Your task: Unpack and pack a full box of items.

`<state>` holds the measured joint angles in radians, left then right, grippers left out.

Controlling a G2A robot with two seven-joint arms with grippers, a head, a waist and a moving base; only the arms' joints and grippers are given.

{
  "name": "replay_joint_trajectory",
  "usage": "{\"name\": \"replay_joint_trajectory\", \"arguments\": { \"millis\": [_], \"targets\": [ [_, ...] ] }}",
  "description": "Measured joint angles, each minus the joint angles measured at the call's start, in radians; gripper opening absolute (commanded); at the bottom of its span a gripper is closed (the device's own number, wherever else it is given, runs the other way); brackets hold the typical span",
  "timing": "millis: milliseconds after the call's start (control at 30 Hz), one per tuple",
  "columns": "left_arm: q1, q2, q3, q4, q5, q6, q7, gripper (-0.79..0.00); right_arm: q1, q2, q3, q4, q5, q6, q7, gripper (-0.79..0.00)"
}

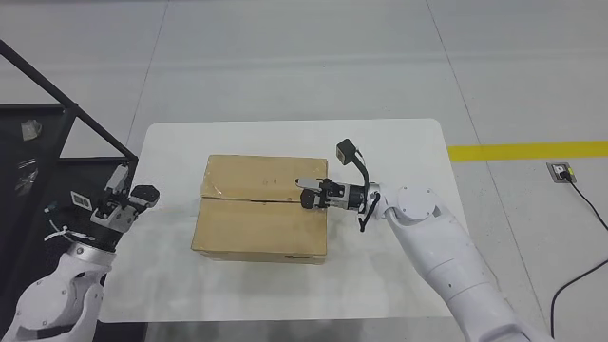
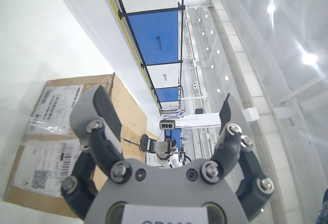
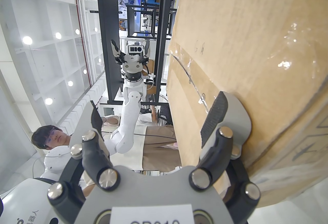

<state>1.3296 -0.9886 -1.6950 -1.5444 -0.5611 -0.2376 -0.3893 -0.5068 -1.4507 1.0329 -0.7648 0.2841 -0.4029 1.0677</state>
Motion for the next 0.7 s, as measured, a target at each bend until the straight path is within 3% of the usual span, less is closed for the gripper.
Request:
{"name": "replay_joint_trajectory", "arguments": {
  "millis": [400, 567, 700],
  "targets": [
    [0.097, -0.034, 0.144, 0.080, 0.000, -0.076, -0.001, 0.000, 0.000, 0.000, 0.000, 0.000, 0.000, 0.000, 0.000, 0.000],
    [0.068, -0.046, 0.189, 0.115, 0.046, -0.052, 0.059, 0.000, 0.000, 0.000, 0.000, 0.000, 0.000, 0.000, 0.000, 0.000],
    [0.001, -0.063, 0.227, 0.166, 0.008, -0.021, 0.136, 0.000, 0.000, 0.000, 0.000, 0.000, 0.000, 0.000, 0.000, 0.000]
  ]
}}
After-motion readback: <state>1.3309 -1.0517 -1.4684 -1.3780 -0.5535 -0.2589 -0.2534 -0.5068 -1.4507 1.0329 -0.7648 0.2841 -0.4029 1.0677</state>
